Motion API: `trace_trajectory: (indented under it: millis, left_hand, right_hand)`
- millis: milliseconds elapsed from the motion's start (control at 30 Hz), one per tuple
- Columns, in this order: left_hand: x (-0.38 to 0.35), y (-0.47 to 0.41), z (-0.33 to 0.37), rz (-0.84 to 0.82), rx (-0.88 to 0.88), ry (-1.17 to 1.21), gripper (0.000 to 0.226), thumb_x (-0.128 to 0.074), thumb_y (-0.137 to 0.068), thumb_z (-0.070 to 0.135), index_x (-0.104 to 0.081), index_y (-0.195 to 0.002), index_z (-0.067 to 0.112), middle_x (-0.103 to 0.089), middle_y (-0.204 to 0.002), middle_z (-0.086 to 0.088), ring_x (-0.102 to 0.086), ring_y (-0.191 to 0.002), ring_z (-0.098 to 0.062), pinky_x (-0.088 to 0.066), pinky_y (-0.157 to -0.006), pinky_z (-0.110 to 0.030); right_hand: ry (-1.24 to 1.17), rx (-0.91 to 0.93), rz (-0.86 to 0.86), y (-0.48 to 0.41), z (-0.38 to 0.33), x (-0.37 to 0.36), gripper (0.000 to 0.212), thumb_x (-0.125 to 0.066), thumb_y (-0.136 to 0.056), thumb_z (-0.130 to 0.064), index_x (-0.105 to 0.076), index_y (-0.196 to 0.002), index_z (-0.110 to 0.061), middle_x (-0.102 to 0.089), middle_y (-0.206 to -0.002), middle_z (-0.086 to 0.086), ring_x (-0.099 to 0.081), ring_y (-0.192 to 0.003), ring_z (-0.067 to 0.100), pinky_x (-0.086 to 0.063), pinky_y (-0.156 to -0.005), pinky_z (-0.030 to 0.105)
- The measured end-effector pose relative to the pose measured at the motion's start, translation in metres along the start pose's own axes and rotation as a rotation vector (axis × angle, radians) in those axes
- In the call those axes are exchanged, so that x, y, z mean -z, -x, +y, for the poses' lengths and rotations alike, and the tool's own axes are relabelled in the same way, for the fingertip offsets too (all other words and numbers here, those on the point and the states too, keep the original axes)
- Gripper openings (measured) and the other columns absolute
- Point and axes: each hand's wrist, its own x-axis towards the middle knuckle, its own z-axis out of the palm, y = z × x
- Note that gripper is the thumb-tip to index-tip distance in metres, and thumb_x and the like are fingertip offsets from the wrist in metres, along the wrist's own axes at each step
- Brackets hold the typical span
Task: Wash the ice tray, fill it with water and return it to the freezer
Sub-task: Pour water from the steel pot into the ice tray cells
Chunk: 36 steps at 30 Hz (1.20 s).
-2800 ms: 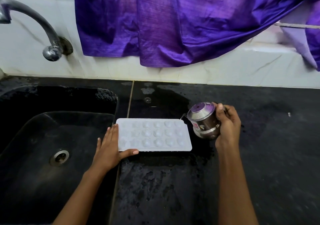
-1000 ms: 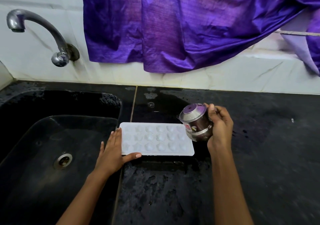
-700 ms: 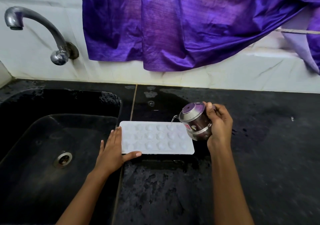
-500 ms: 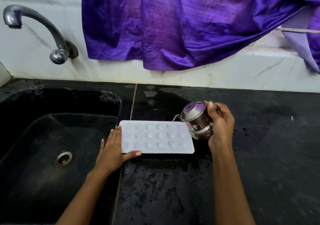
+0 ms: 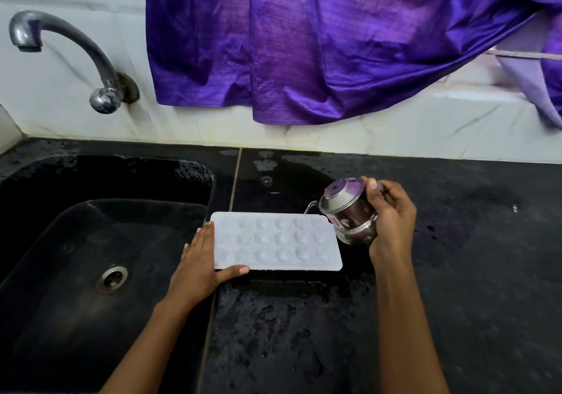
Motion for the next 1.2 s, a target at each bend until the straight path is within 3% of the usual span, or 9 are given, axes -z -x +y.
trace_trajectory:
  millis: [200,367,500,667,733,867,1067,1200]
  left_hand:
    - [-0.001,0.0,0.0,0.006,0.005,-0.008,0.123,-0.058,-0.059,0.07,0.002,-0.15,0.011,-0.002,-0.159,-0.002,0.003,-0.146,-0.015,0.0,-0.116,-0.04]
    - [0.0,0.001,0.001,-0.008,0.007,-0.011,0.131,-0.052,-0.052,0.08,0.003,-0.15,0.012,0.0,-0.159,-0.002,0.004,-0.145,-0.015,0.001,-0.116,-0.039]
    - [0.001,0.003,0.001,-0.005,0.008,-0.036,0.132,-0.05,-0.052,0.082,0.004,-0.149,0.013,0.001,-0.159,-0.002,0.004,-0.145,-0.014,0.002,-0.116,-0.038]
    - [0.002,0.003,0.004,-0.014,0.021,-0.067,0.142,-0.045,-0.043,0.093,0.005,-0.149,0.012,0.003,-0.159,-0.001,0.005,-0.145,-0.013,0.003,-0.116,-0.038]
    - [0.002,0.002,0.003,-0.011,0.025,-0.074,0.139,-0.034,-0.042,0.091,0.006,-0.149,0.013,0.004,-0.159,-0.001,0.006,-0.145,-0.012,0.003,-0.116,-0.038]
    - [0.003,0.003,0.002,-0.013,0.024,-0.069,0.136,-0.032,-0.043,0.09,0.007,-0.149,0.013,0.004,-0.159,-0.001,0.006,-0.145,-0.012,0.004,-0.116,-0.038]
    - [0.004,0.003,0.003,-0.013,0.018,-0.076,0.147,-0.019,-0.035,0.102,0.006,-0.149,0.014,0.004,-0.159,0.0,0.007,-0.145,-0.011,0.006,-0.115,-0.037]
    - [0.005,0.002,0.003,-0.032,0.028,-0.074,0.135,-0.028,-0.045,0.093,0.008,-0.149,0.015,0.007,-0.159,0.002,0.009,-0.144,-0.01,0.008,-0.115,-0.039]
  right_hand:
    - [-0.015,0.021,-0.009,0.003,-0.002,-0.001,0.014,-0.065,-0.085,-0.013,-0.059,-0.072,-0.016,-0.064,-0.089,0.007,-0.061,-0.085,0.017,-0.052,-0.074,0.025]
    - [-0.107,-0.019,0.015,0.004,-0.001,0.0,0.013,-0.061,-0.087,-0.012,-0.06,-0.075,-0.014,-0.067,-0.086,0.001,-0.064,-0.079,0.01,-0.051,-0.061,0.017]
    - [-0.146,-0.057,0.013,0.006,0.001,-0.003,0.009,-0.06,-0.088,-0.011,-0.06,-0.079,-0.011,-0.068,-0.091,0.003,-0.066,-0.078,0.007,-0.052,-0.059,0.016]
    - [-0.135,-0.071,-0.02,0.008,0.002,-0.009,0.012,-0.059,-0.088,-0.01,-0.061,-0.076,-0.012,-0.068,-0.088,0.003,-0.066,-0.078,0.008,-0.053,-0.063,0.019]
    - [-0.12,-0.07,-0.039,0.009,0.002,-0.012,0.014,-0.059,-0.088,-0.009,-0.061,-0.075,-0.013,-0.068,-0.086,0.003,-0.065,-0.078,0.009,-0.053,-0.065,0.02]
    - [-0.086,-0.076,-0.067,0.011,0.004,-0.017,0.013,-0.06,-0.087,-0.009,-0.061,-0.075,-0.013,-0.068,-0.086,0.004,-0.064,-0.082,0.015,-0.053,-0.075,0.028]
    - [-0.038,-0.072,-0.075,0.011,0.007,-0.02,0.007,-0.064,-0.085,-0.011,-0.061,-0.078,-0.012,-0.067,-0.087,0.005,-0.063,-0.084,0.018,-0.053,-0.075,0.031]
    - [-0.021,-0.054,-0.065,0.011,0.005,-0.022,0.008,-0.065,-0.084,-0.012,-0.061,-0.077,-0.012,-0.067,-0.087,0.005,-0.063,-0.085,0.018,-0.053,-0.081,0.033]
